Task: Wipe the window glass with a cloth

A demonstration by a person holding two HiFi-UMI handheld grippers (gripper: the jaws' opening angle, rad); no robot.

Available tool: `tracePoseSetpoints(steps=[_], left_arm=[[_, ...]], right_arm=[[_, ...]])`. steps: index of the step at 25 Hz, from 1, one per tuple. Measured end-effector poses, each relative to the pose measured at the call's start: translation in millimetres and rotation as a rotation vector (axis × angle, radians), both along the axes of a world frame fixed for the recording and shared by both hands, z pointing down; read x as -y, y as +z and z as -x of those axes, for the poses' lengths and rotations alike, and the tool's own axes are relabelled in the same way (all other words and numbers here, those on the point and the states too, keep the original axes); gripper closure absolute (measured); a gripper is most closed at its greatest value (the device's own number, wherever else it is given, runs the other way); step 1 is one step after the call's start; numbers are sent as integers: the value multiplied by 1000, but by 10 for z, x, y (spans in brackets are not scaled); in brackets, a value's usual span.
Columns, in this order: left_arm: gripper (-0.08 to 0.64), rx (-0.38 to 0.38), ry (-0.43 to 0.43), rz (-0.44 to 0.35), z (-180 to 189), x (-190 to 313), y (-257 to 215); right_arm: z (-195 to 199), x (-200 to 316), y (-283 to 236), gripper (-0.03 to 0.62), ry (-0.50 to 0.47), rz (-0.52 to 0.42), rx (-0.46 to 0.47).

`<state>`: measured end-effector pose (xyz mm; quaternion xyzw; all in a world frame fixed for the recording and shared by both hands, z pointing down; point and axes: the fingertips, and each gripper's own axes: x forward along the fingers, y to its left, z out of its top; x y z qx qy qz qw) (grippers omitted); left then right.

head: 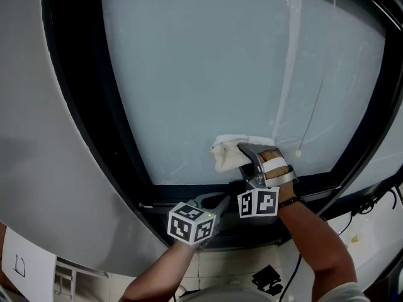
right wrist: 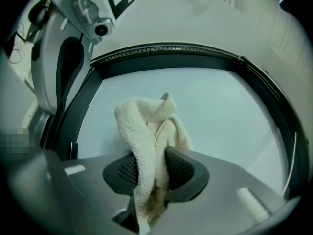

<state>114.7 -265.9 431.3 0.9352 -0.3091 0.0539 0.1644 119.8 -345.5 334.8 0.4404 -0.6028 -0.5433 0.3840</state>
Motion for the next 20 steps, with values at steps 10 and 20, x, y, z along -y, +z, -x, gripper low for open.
tracePoseSetpoints(steps=[10,20], left_arm=[[544,18,-1,-5,135,-61,-7],[543,21,-10,-31,340,-154,-58]], right_arm=[[1,9,-7,479,38,52,-46],[-8,19,14,479,81,20,-114]])
